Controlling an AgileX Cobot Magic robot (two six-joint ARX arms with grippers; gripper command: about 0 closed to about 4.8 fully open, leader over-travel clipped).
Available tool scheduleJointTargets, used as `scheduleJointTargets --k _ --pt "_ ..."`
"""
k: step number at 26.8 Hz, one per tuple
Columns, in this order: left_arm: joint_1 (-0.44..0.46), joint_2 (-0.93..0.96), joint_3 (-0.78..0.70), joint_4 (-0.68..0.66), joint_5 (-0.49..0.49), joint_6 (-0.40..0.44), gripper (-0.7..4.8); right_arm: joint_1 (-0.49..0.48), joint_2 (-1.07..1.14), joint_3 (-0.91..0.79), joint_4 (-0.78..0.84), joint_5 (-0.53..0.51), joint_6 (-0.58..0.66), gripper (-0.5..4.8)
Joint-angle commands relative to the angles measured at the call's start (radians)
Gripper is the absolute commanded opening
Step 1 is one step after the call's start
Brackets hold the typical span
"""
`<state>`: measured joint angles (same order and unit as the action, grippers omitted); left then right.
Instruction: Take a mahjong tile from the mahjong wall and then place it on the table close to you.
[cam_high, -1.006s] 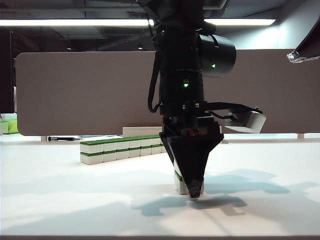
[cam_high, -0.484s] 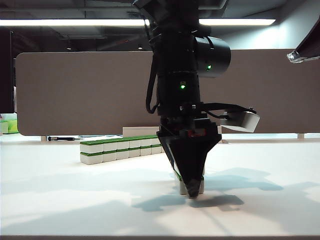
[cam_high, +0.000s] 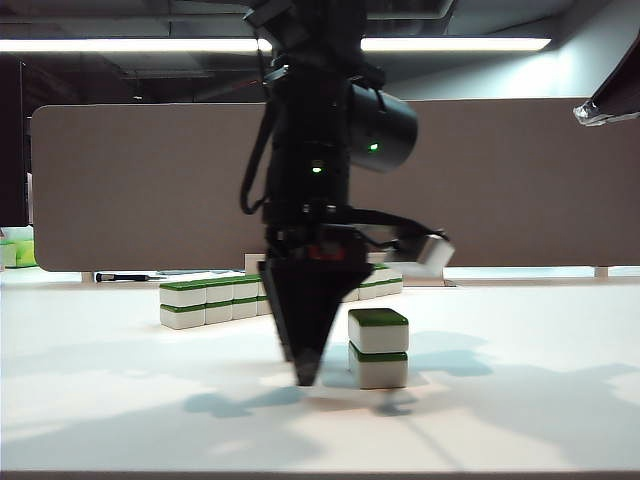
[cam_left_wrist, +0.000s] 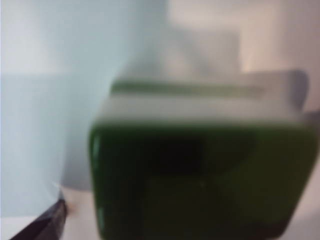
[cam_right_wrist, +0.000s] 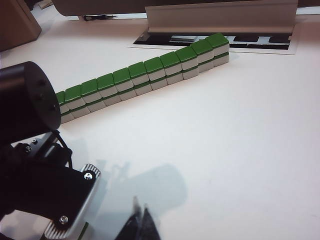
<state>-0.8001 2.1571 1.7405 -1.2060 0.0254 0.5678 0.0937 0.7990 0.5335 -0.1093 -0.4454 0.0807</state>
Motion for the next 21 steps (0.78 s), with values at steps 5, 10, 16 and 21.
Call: scheduleJointTargets --k 5,10,16,21 --pt "0.045 0.018 -0.015 -0.071 -0.110 -0.010 4.03 0.002 -0.003 0.006 0.017 -0.001 -0.003 -0.01" --pt "0.101 0.018 0.018 -0.062 -0.122 -0.085 3.99 0.002 -0.003 0.006 0.017 -0.002 -0.003 -0.01" --pt "0.163 0.017 0.124 -0.073 -0.085 -0.139 3.99 0.001 -0.003 0.006 0.017 -0.001 -0.003 -0.01" --pt "0.183 0.016 0.213 -0.080 -0.084 -0.138 3.99 0.001 -0.003 0.006 0.016 -0.001 -0.003 -0.01"
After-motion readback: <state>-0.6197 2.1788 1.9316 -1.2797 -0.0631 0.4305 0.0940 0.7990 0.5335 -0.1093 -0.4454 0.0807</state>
